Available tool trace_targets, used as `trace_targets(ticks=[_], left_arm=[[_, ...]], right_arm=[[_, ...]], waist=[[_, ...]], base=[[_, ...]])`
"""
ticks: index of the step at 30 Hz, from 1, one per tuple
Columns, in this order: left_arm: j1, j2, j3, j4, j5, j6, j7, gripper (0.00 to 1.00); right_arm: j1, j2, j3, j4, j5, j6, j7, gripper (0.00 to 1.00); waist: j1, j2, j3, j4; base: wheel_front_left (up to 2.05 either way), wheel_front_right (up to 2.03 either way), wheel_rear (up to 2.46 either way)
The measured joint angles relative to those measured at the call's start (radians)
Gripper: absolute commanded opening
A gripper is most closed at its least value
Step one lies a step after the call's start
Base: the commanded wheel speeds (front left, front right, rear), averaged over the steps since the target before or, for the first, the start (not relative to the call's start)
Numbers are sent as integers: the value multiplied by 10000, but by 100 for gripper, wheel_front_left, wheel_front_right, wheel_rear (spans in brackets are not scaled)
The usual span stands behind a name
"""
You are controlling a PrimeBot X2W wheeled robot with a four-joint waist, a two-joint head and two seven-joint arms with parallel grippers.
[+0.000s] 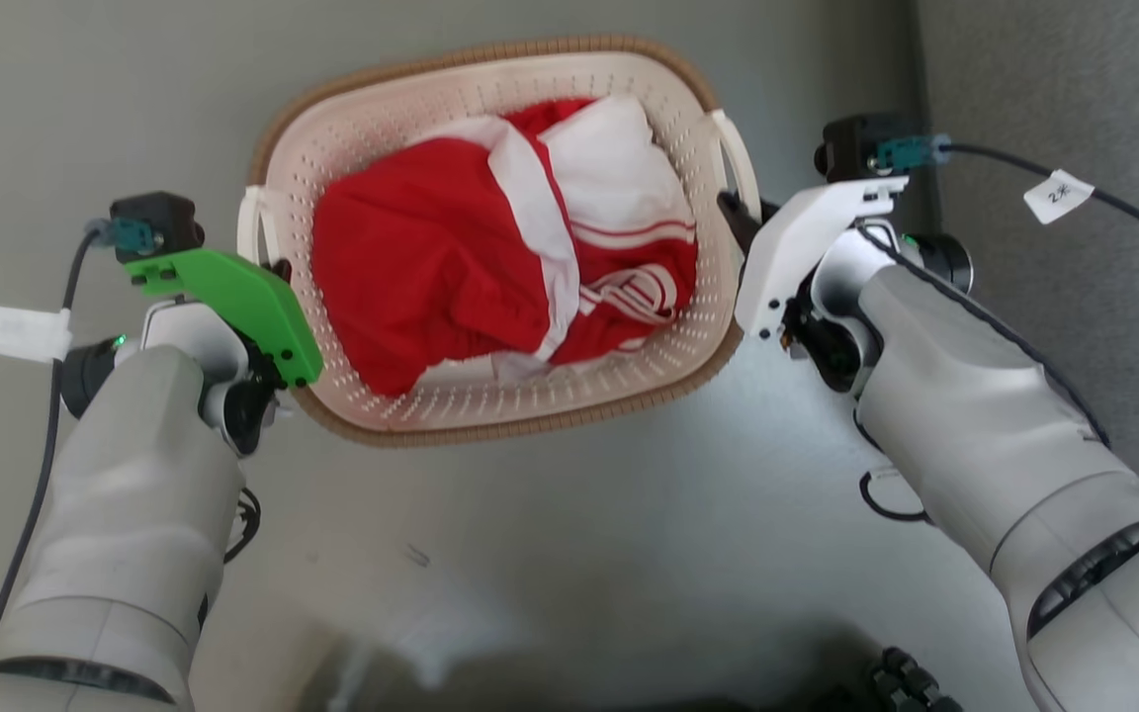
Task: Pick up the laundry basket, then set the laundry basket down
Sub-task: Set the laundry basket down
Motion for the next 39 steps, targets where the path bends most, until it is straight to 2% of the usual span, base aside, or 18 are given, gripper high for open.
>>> trace_targets(ticks=[20,39], left_arm=[[-1114,71,-15,-31,188,0,-907,0],[-1481,-82,-102,311,267,-56,-1394,0]], right_arm=[[-1211,13,-69,301,-157,-13,-878,0],[-1534,50,-121,742,-171,102,-1200,0]], waist=[[0,0,1695,68],[-1,0,2372,220]], base=[[0,0,0],[0,0,0]])
